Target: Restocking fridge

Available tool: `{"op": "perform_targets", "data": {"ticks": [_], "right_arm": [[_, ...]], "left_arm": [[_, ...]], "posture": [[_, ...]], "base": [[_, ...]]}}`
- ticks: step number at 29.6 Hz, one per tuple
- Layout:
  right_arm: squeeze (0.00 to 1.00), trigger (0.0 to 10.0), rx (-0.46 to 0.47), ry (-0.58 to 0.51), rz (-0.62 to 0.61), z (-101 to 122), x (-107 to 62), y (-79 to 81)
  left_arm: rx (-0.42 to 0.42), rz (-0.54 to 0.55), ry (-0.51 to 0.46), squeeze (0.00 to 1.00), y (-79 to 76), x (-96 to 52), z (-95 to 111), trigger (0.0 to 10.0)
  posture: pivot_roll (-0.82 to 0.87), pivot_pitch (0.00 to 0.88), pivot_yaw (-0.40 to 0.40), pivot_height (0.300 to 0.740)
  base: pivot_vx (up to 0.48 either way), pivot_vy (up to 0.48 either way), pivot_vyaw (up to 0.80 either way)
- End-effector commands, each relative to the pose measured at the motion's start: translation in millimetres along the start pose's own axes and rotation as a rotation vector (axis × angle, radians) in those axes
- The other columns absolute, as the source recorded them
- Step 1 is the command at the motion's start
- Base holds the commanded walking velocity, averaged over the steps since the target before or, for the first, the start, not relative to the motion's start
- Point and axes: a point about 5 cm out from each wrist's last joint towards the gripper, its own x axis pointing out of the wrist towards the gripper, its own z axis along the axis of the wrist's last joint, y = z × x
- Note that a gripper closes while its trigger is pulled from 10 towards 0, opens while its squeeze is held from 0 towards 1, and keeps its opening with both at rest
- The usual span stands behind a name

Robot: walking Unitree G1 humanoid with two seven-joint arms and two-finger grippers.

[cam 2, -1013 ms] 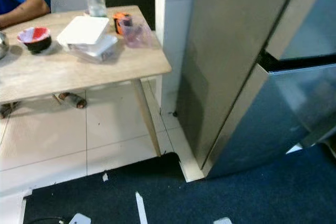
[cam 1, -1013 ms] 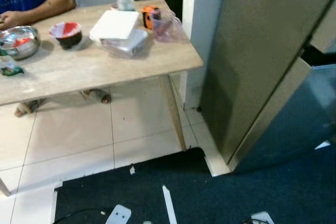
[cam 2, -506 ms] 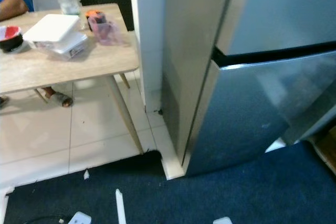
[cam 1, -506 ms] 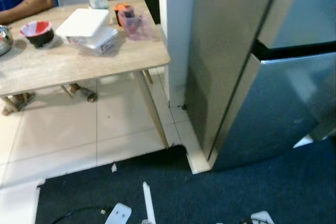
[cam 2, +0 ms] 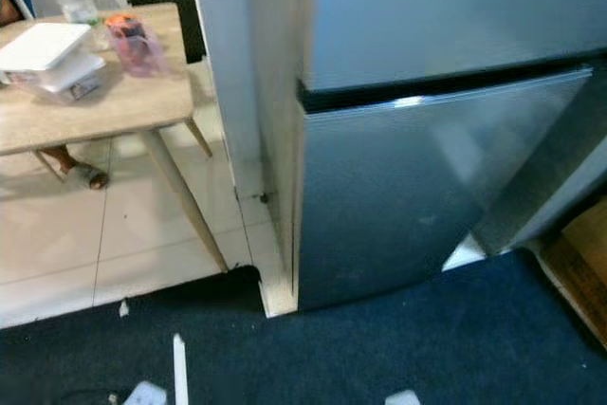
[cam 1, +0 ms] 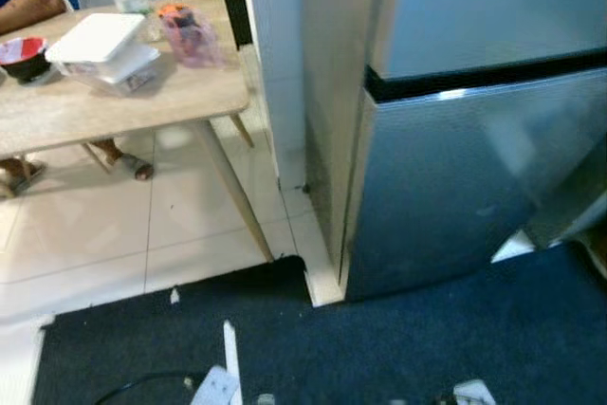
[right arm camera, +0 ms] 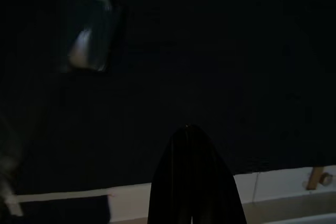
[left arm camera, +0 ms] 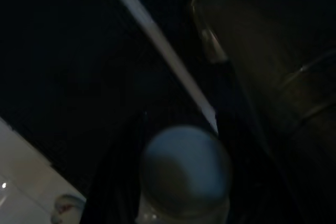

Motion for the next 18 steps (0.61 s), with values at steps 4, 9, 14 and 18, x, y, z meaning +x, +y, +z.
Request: {"op": "perform_targets", "data": {"ticks": [4, 9, 14, 18], "right_arm": [[0.0, 10.0, -0.002, -0.008, 0.039, 1.8, 0.5, 7.5], [0.0, 10.0, -0.008, -0.009, 0.041, 2.3, 0.5, 7.3], [0.0, 10.0, -0.009, -0.014, 0.033, 2.9, 0.5, 6.1], [0.0, 10.0, 0.005, -0.03, 0.008, 6.2, 0.6, 2.1]], "left_arm": [[-0.003, -0.003, 0.012, 0.0, -0.9, -0.4, -4.1, 10.0], [-0.01, -0.003, 0.009, 0.0, -1.5, -0.1, -3.5, 10.0], [-0.015, -0.006, 0.009, 0.0, -1.9, 0.0, -3.3, 10.0], [-0.012, -0.011, 0.01, 0.0, -2.2, 0.0, -3.5, 10.0]], "posture": [[-0.03, 0.086, 0.025, 0.74], [-0.03, 0.085, 0.024, 0.74], [-0.03, 0.085, 0.024, 0.74], [-0.03, 0.085, 0.024, 0.74]], "base": [[0.0, -0.194, 0.77], [0.0, 0.0, 0.77], [0.0, 0.0, 0.77], [0.0, 0.0, 0.19]]}}
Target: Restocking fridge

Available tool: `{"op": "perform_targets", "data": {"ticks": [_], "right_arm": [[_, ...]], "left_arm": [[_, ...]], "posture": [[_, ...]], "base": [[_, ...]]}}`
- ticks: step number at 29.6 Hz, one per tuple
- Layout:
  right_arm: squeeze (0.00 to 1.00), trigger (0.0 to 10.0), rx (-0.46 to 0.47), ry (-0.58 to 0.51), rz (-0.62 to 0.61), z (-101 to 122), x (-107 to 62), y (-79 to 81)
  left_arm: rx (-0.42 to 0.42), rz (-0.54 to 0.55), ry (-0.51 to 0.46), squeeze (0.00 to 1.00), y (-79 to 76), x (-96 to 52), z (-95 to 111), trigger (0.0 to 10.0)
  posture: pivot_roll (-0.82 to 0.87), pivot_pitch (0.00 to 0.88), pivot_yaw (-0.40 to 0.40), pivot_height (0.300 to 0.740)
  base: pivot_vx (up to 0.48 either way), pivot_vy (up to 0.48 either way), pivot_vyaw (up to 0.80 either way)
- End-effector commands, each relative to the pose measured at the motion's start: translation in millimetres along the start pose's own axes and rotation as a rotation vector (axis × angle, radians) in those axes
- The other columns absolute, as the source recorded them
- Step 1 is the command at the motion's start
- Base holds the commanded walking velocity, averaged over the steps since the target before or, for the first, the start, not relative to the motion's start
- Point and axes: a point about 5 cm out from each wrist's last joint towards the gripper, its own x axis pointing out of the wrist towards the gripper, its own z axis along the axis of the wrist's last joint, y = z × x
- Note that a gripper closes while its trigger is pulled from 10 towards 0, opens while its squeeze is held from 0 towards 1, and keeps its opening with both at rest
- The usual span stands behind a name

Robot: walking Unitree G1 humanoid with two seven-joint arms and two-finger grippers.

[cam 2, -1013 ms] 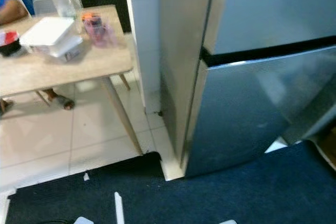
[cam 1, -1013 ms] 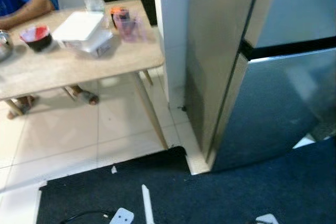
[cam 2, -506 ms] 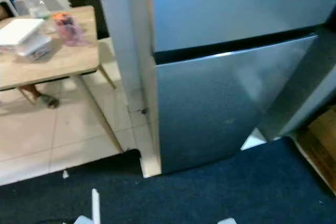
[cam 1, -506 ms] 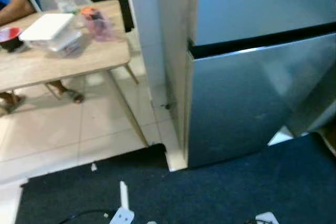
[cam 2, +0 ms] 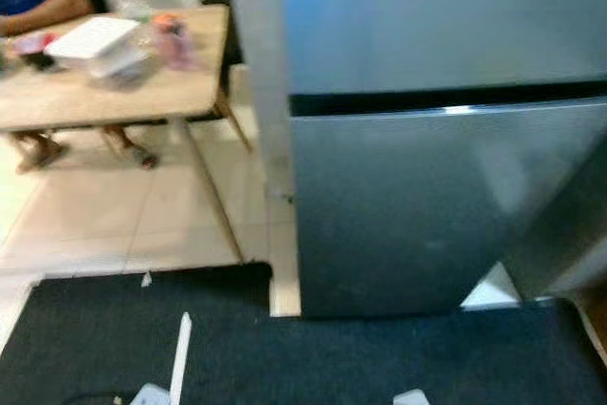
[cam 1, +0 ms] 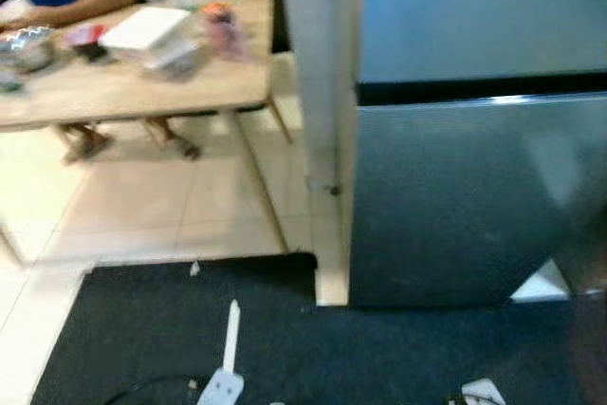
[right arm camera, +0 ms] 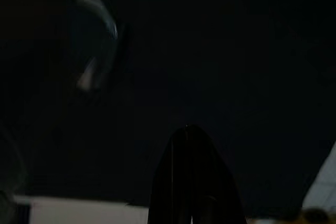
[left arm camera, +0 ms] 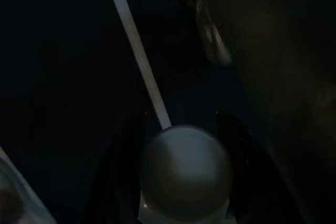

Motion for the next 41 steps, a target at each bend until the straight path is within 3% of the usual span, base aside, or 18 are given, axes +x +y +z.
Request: {"op": "perform_targets", "data": {"ticks": [1, 8, 11, 15, 19, 20, 22, 25, 26, 29, 30, 31, 34, 36, 37, 39, 40, 41], "right_arm": [[0.0, 10.0, 0.012, 0.016, 0.006, -8, -1.0, 3.7], [0.0, 10.0, 0.105, -0.111, 0.025, 19, 0.7, -3.8], [0.0, 10.0, 0.151, -0.229, 0.06, 47, 0.6, -9.5], [0.0, 10.0, 0.182, -0.456, 0.26, 98, -6.6, -11.1], [0.0, 10.0, 0.171, -0.569, 0.383, 123, -14.2, -11.4], [0.0, 10.0, 0.129, -0.672, 0.508, 145, -23.9, -11.4], [0.0, 10.0, 0.129, -0.672, 0.508, 145, -23.9, -11.4], [0.0, 10.0, 0.081, -0.764, 0.63, 166, -35.5, -10.8], [1.0, 10.0, 0.051, -0.827, 0.743, 178, -46.4, -8.8], [1.0, 10.0, -0.008, -0.93, 0.901, 197, -66.6, -6.1], [1.0, 10.0, -0.008, -0.93, 0.901, 197, -66.6, -6.1], [1.0, 10.0, -0.043, -1.014, 0.968, 214, -82.7, -6.7], [1.0, 10.0, -0.07, -1.088, 1.005, 228, -96.1, -8.7], [1.0, 10.0, -0.124, -1.232, 1.036, 255, -122.3, -13.7], [1.0, 10.0, -0.124, -1.232, 1.036, 255, -122.3, -13.7], [1.0, 10.0, -0.191, -1.368, 1.048, 282, -151.0, -17.8], [1.0, 10.0, -0.191, -1.368, 1.048, 282, -151.0, -17.8], [1.0, 10.0, -0.281, -1.452, 1.018, 303, -175.0, -19.5]], "left_arm": [[0.015, -0.004, -0.001, 0.0, 1.2, -0.2, 1, 10.0], [0.015, -0.012, 0.002, 0.0, 0.6, 0.0, 2, 10.0], [0.013, 0.002, 0.0, 0.0, 1.8, 0.1, 3, 10.0], [-0.002, 0.017, -0.018, 0.0, 4.5, -0.1, 7, 10.0], [0.001, 0.011, -0.018, 0.0, 4.6, -0.2, 6, 10.0], [-0.001, 0.009, -0.017, 0.0, 4.6, -0.3, 6, 10.0], [-0.001, 0.009, -0.017, 0.0, 4.6, -0.3, 6, 10.0], [-0.001, 0.006, -0.018, 0.0, 4.2, -0.3, 6, 10.0], [-0.002, 0.003, -0.018, 0.0, 3.5, -0.1, 6, 10.0], [-0.003, -0.001, -0.02, 0.0, 2.3, 0.1, 6, 10.0], [-0.003, -0.001, -0.02, 0.0, 2.3, 0.1, 6, 10.0], [-0.004, -0.004, -0.021, 0.0, 1.7, 0.2, 7, 10.0], [-0.003, -0.007, -0.022, 0.0, 1.2, 0.3, 7, 10.0], [-0.001, -0.009, -0.022, 0.0, 0.8, 0.4, 7, 10.0], [-0.001, -0.009, -0.022, 0.0, 0.8, 0.4, 7, 10.0], [0.0, -0.007, -0.021, 0.0, 0.8, 0.4, 6, 10.0], [0.0, -0.007, -0.021, 0.0, 0.8, 0.4, 6, 10.0], [0.001, -0.007, -0.019, 0.0, 0.8, 0.3, 5, 10.0]], "posture": [[-0.03, 0.086, 0.024, 0.74], [-0.03, 0.087, 0.025, 0.74], [-0.03, 0.087, 0.024, 0.74], [-0.03, 0.088, 0.025, 0.74], [-0.03, 0.089, 0.025, 0.74], [-0.03, 0.089, 0.025, 0.74], [-0.03, 0.089, 0.025, 0.74], [-0.03, 0.089, 0.024, 0.74], [-0.03, 0.09, 0.024, 0.74], [-0.03, 0.091, 0.022, 0.74], [-0.03, 0.091, 0.022, 0.74], [-0.03, 0.091, 0.022, 0.74], [-0.03, 0.092, 0.022, 0.74], [-0.03, 0.092, 0.019, 0.74], [-0.03, 0.092, 0.019, 0.74], [-0.03, 0.092, 0.019, 0.74], [-0.03, 0.092, 0.019, 0.74], [-0.03, 0.092, 0.018, 0.74]], "base": [[0.0, 0.0, 0.0], [0.0, -0.181, 0.0], [0.0, -0.405, 0.0], [0.0, 0.0, 0.0], [0.0, 0.0, 0.0], [0.0, 0.0, 0.0], [0.0, 0.0, 0.0], [0.0, 0.0, 0.0], [0.0, 0.0, 0.0], [0.0, 0.0, 0.0], [0.0, 0.0, 0.0], [0.0, 0.0, 0.0], [0.0, 0.0, 0.0], [0.0, 0.0, 0.0], [0.0, 0.0, 0.0], [0.0, 0.0, 0.0], [0.0, 0.0, 0.0], [0.0, 0.0, 0.0]]}}
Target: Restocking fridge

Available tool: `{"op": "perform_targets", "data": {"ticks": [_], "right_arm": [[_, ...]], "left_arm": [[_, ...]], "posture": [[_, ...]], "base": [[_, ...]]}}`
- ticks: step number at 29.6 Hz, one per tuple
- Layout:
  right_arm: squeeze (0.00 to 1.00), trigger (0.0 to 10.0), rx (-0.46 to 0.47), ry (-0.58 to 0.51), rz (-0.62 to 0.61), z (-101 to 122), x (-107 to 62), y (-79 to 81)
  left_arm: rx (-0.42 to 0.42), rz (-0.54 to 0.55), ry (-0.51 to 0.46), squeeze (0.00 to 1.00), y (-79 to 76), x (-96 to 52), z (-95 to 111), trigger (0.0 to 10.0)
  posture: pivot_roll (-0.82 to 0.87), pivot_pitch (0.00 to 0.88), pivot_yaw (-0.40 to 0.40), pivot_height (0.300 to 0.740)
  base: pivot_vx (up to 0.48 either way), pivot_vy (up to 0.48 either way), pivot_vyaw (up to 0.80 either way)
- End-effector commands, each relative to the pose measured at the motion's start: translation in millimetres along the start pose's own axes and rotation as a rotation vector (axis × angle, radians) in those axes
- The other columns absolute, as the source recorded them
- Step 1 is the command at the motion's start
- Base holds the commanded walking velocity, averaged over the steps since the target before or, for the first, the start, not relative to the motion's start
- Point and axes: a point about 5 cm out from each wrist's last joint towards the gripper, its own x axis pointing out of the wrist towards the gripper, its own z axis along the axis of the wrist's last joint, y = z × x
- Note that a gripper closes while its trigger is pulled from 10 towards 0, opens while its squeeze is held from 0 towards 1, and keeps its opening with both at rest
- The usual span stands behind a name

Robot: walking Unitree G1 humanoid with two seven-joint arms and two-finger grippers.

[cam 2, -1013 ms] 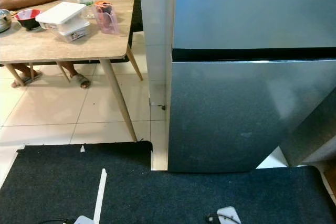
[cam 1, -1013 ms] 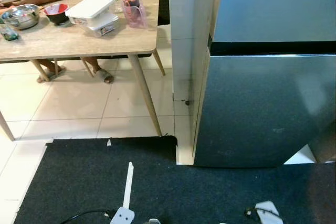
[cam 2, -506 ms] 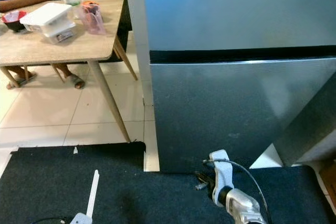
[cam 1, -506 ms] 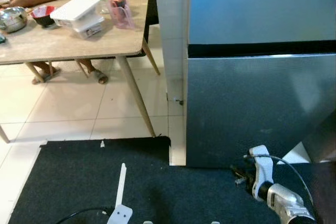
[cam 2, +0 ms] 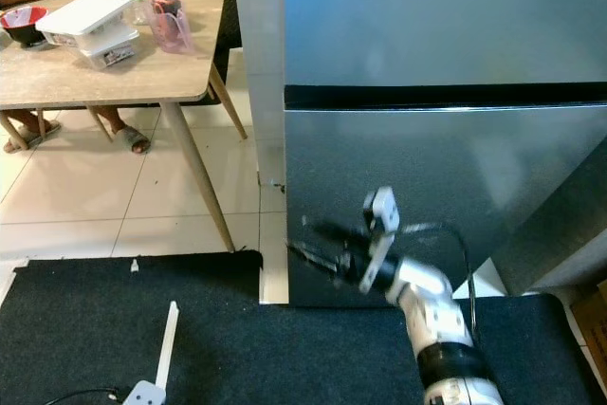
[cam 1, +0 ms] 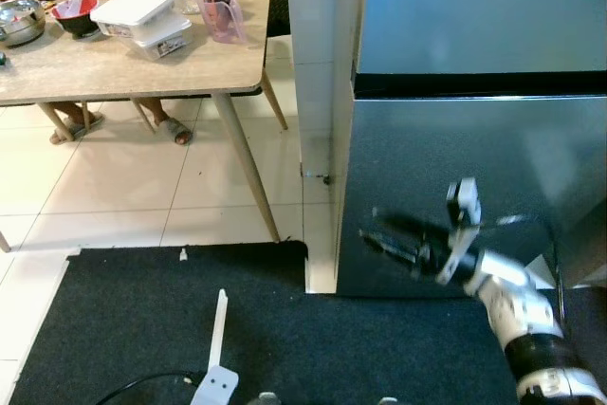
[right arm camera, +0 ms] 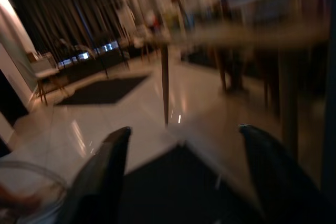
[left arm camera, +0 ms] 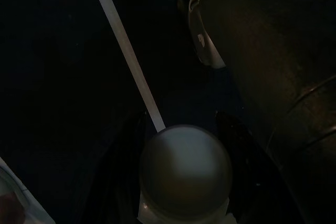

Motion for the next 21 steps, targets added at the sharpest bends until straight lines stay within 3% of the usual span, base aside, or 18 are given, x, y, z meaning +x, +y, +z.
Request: {"op": "perform_targets", "data": {"ticks": [1, 5, 7, 8, 9, 11, 12, 13, 17, 21], "right_arm": [[1.0, 10.0, -0.055, -0.025, 0.037, 15, 9.3, 0.5], [1.0, 10.0, -0.134, 0.004, 0.024, 28, 19.5, -3.2], [1.0, 10.0, -0.297, 0.137, -0.129, 30, 30.8, -19.8], [1.0, 10.0, -0.297, 0.137, -0.129, 30, 30.8, -19.8], [1.0, 10.0, -0.377, 0.171, -0.19, 34, 35.3, -26.2], [1.0, 10.0, -0.428, 0.159, -0.287, 46, 41.1, -35.9], [0.58, 10.0, -0.485, 0.198, -0.315, 49, 42.6, -39.0], [0.0, 10.0, -0.542, 0.238, -0.323, 51, 43.9, -40.6], [0.0, 10.0, -0.592, 0.235, -0.327, 59, 48.0, -40.8], [0.0, 10.0, -0.603, 0.165, -0.279, 72, 57.0, -35.7]], "left_arm": [[0.009, -0.028, 0.018, 0.0, -6.9, 0.4, -6, 10.0], [0.01, -0.029, 0.019, 0.0, -7.2, 0.3, -7, 10.0], [0.011, -0.03, 0.02, 0.0, -8.0, 0.4, -7, 10.0], [0.011, -0.03, 0.02, 0.0, -8.0, 0.4, -7, 10.0], [0.012, -0.031, 0.02, 0.0, -8.6, 0.5, -7, 10.0], [0.013, -0.033, 0.02, 0.0, -9.6, 0.7, -7, 10.0], [0.013, -0.034, 0.019, 0.0, -9.8, 0.8, -7, 10.0], [0.013, -0.035, 0.02, 0.0, -10.0, 0.8, -7, 10.0], [0.015, -0.036, 0.021, 0.0, -9.9, 0.7, -7, 10.0], [0.017, -0.034, 0.024, 0.0, -9.0, 0.5, -8, 10.0]], "posture": [[-0.03, 0.092, 0.018, 0.74], [-0.03, 0.092, 0.015, 0.74], [-0.03, 0.091, 0.014, 0.74], [-0.03, 0.091, 0.014, 0.74], [-0.03, 0.091, 0.014, 0.74], [-0.03, 0.09, 0.013, 0.74], [-0.03, 0.09, 0.013, 0.74], [-0.03, 0.09, 0.013, 0.74], [-0.03, 0.09, 0.016, 0.74], [-0.03, 0.091, 0.014, 0.74]], "base": [[0.0, 0.0, 0.0], [0.0, 0.0, 0.0], [0.0, 0.0, 0.0], [0.0, 0.0, 0.0], [0.0, 0.0, 0.0], [0.0, 0.0, 0.0], [0.0, 0.0, 0.0], [0.0, 0.0, 0.0], [0.0, 0.0, 0.0], [0.0, 0.0, 0.0]]}}
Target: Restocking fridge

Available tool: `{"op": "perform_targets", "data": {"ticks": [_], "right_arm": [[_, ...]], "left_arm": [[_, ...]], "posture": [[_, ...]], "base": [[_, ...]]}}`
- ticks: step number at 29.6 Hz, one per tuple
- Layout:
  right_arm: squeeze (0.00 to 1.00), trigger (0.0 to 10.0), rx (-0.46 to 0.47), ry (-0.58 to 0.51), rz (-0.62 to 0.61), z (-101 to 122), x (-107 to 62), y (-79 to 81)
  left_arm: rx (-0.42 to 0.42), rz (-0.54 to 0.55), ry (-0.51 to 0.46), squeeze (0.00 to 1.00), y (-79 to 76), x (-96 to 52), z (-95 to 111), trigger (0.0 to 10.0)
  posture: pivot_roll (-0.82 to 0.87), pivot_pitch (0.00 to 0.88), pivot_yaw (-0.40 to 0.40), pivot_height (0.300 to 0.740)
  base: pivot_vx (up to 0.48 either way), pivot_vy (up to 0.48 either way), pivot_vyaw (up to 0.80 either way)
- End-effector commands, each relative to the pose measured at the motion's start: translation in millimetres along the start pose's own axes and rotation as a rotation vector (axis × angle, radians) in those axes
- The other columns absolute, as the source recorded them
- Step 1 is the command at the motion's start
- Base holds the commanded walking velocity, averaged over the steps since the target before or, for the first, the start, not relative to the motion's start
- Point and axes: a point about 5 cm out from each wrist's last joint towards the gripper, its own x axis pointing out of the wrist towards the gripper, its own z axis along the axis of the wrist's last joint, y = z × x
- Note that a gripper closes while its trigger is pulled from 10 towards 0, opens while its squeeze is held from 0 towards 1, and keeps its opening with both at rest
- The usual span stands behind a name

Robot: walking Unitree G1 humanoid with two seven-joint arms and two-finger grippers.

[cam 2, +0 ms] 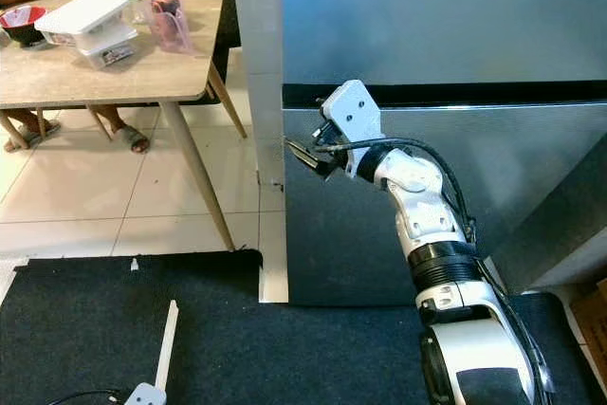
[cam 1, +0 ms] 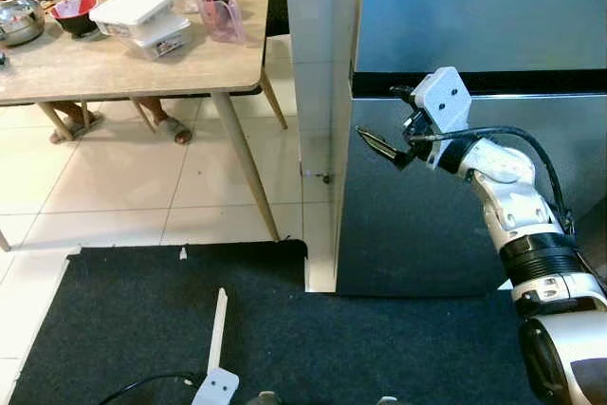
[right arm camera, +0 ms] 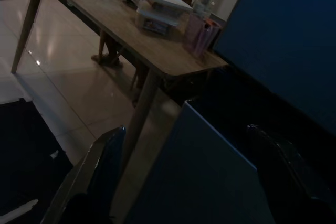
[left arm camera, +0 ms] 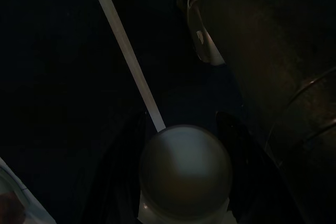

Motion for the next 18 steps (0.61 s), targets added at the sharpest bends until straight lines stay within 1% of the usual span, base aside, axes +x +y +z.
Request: {"op": "perform_targets", "data": {"ticks": [1, 3, 4, 5, 6, 7, 8, 9, 10, 11, 12, 15, 18], "right_arm": [[0.0, 10.0, -0.042, -0.056, 0.029, 14, 6.2, -0.7], [0.0, 10.0, -0.083, -0.031, 0.049, 15, 8.7, 0.2], [0.0, 10.0, -0.083, -0.031, 0.049, 15, 8.7, 0.2], [0.0, 10.0, -0.118, 0.001, 0.061, 13, 8.9, 0.0], [0.0, 10.0, -0.184, 0.065, 0.067, 9, 8.6, -2.0], [0.0, 10.0, -0.184, 0.065, 0.067, 9, 8.6, -2.0], [0.0, 10.0, -0.249, 0.129, 0.075, 5, 7.6, -4.6], [0.0, 10.0, -0.249, 0.129, 0.075, 5, 7.6, -4.6], [0.0, 10.0, -0.292, 0.176, 0.077, 2, 6.5, -8.0], [0.0, 10.0, -0.292, 0.176, 0.077, 2, 6.5, -8.0], [0.0, 10.0, -0.318, 0.205, 0.08, 1, 5.6, -11.4], [0.0, 10.0, -0.34, 0.227, 0.084, 1, 4.4, -14.9], [0.0, 10.0, -0.395, 0.283, 0.088, 1, 0.8, -25.5]], "left_arm": [[0.012, -0.024, 0.02, 0.0, -5.9, 0.2, -7, 10.0], [0.011, -0.025, 0.021, 0.0, -6.0, 0.2, -7, 10.0], [0.011, -0.025, 0.021, 0.0, -6.0, 0.2, -7, 10.0], [0.011, -0.026, 0.021, 0.0, -6.3, 0.2, -7, 10.0], [0.012, -0.027, 0.023, 0.0, -6.8, 0.2, -8, 10.0], [0.012, -0.027, 0.023, 0.0, -6.8, 0.2, -8, 10.0], [0.013, -0.029, 0.025, 0.0, -7.4, 0.2, -8, 10.0], [0.013, -0.029, 0.025, 0.0, -7.4, 0.2, -8, 10.0], [0.014, -0.03, 0.027, 0.0, -8.0, 0.2, -9, 10.0], [0.014, -0.03, 0.027, 0.0, -8.0, 0.2, -9, 10.0], [0.014, -0.031, 0.029, 0.0, -8.6, 0.2, -10, 10.0], [0.015, -0.033, 0.03, 0.0, -9.0, 0.3, -10, 10.0], [0.016, -0.034, 0.028, 0.0, -9.4, 0.4, -9, 10.0]], "posture": [[-0.03, 0.091, 0.014, 0.74], [-0.03, 0.092, 0.014, 0.74], [-0.03, 0.092, 0.014, 0.74], [-0.03, 0.094, 0.013, 0.74], [-0.03, 0.094, 0.013, 0.74], [-0.03, 0.094, 0.013, 0.74], [-0.03, 0.096, 0.011, 0.74], [-0.03, 0.096, 0.011, 0.74], [-0.04, 0.095, 0.009, 0.74], [-0.04, 0.095, 0.009, 0.74], [-0.04, 0.093, 0.008, 0.74], [-0.04, 0.093, 0.008, 0.74], [-0.03, 0.091, 0.005, 0.74]], "base": [[0.0, 0.0, 0.0], [0.0, 0.0, 0.0], [0.0, 0.0, 0.0], [0.0, 0.0, 0.0], [0.0, 0.0, 0.0], [0.0, 0.0, 0.0], [0.0, 0.0, 0.0], [0.0, 0.0, 0.0], [0.0, 0.0, 0.0], [0.0, 0.0, 0.0], [0.0, 0.0, 0.0], [0.0, 0.0, 0.0], [0.0, 0.0, 0.0]]}}
